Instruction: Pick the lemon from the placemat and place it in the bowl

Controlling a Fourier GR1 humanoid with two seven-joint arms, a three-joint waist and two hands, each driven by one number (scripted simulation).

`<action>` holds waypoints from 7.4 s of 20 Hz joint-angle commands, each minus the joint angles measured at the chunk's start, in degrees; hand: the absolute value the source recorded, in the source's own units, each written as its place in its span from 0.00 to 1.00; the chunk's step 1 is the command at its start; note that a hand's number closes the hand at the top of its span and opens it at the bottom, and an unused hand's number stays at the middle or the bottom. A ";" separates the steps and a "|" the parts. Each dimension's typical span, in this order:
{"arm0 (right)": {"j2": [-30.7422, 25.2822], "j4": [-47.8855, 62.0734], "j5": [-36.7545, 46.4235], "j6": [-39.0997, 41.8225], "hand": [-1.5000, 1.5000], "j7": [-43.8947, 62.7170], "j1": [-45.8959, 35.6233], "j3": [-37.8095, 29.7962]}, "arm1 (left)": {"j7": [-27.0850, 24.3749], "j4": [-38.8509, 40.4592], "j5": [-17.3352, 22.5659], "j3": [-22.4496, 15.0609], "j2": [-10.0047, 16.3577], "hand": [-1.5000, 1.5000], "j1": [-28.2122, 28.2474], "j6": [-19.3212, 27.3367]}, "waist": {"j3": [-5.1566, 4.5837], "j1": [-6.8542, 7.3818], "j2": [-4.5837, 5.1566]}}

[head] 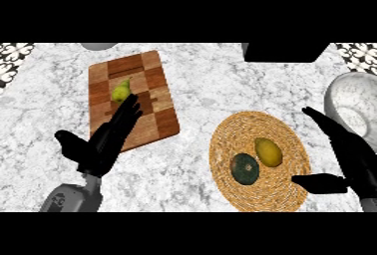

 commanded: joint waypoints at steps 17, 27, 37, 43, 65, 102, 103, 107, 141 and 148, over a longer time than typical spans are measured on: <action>14.67 12.86 -5.03 26.32 0.00 45.30 -25.54 7.55 | 0.08 -0.89 -0.30 1.48 -0.29 0.50 0.49 -2.30 | 0.29 0.42 0.35; 15.56 21.88 -5.69 29.28 0.00 40.30 -24.35 8.06 | -1.86 3.19 -1.63 2.67 -2.11 0.50 -0.54 -2.44 | 0.32 -0.25 0.43; 17.98 21.60 -0.94 30.77 0.00 39.42 -22.36 6.71 | 3.44 -5.12 -2.32 2.58 -2.38 0.50 2.43 -1.94 | 0.35 -0.14 0.17; 20.60 21.82 4.38 29.02 0.00 37.65 -18.58 6.60 | 1.71 -3.79 -1.15 4.87 -2.07 0.50 4.00 -5.13 | 0.34 -0.30 0.22; 27.65 32.61 20.83 25.94 1.00 17.46 -15.67 -1.88 | 6.71 -3.24 -4.51 9.01 -4.79 0.50 -1.36 -6.74 | 0.37 -0.28 0.26; 30.64 -10.90 50.80 36.54 1.00 39.94 -17.81 -2.84 | 4.84 -4.62 -7.22 8.94 -7.52 0.50 3.60 -9.10 | 0.29 -0.70 -0.11; 27.83 -15.62 48.34 39.91 1.00 38.23 -16.37 -6.01 | 6.02 -5.12 -7.78 8.02 -8.53 0.50 3.76 -7.92 | 0.30 -1.14 -0.20; 30.47 -17.04 49.18 44.88 1.00 39.49 -21.48 -9.96 | 3.72 -1.35 -7.19 9.71 -8.61 0.50 1.18 -8.80 | 0.29 -0.89 0.06; 7.64 61.96 46.34 10.17 1.00 -3.69 -36.79 -45.70 | 3.43 -0.53 -9.82 8.37 -10.23 0.50 -0.30 -9.45 | 0.45 1.55 1.04; 6.78 76.56 40.05 -1.95 0.00 -14.58 -40.57 -52.98 | 3.39 -1.24 -9.19 9.01 -9.93 0.50 -0.20 -9.95 | 0.57 2.11 1.21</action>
